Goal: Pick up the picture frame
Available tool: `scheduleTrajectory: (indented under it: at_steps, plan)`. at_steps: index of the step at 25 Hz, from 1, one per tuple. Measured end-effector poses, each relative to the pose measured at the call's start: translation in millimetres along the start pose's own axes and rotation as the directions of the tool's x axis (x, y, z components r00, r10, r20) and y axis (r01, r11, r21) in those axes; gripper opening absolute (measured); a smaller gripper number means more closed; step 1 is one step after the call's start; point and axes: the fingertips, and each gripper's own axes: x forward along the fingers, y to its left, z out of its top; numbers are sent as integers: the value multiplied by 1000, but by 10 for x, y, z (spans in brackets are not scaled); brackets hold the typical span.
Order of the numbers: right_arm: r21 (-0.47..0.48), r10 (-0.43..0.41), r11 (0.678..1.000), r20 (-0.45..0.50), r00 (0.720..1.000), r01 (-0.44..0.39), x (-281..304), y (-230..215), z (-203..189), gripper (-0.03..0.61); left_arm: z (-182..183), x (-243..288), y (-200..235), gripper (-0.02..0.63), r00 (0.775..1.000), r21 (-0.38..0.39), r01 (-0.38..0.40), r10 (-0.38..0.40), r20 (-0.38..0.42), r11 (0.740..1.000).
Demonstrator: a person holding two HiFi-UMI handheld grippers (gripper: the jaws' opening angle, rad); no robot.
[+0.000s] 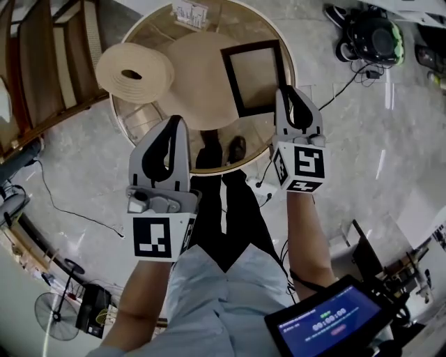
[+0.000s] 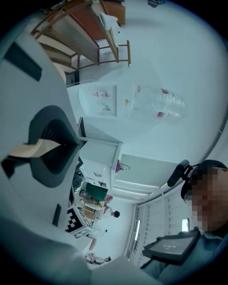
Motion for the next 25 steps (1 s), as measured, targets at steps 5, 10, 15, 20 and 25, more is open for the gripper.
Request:
scheduleTrajectory:
  at_steps: [5, 10, 15, 20, 25]
  plan:
    - [-10, 2, 1000, 90, 996, -1, -385, 13, 511, 78, 482, -222, -191, 11, 997, 26, -10, 8, 80, 1000]
    - [-21, 6, 1000, 172, 985, -2, -828, 52, 924, 78, 842, -499, -363, 11, 989, 79, -21, 9, 149, 997]
    - [-30, 7, 1000, 244, 970, 0, -1299, 160, 1204, 78, 1143, -833, -451, 11, 975, 120, -47, 20, 219, 992]
    - [-46, 16, 999, 318, 948, -1, -1777, 302, 1486, 78, 1417, -1173, -508, 11, 958, 138, -89, 47, 282, 986]
    - [-73, 29, 997, 411, 911, 1, -2245, 420, 1852, 78, 1747, -1544, -581, 11, 929, 167, -142, 73, 362, 976]
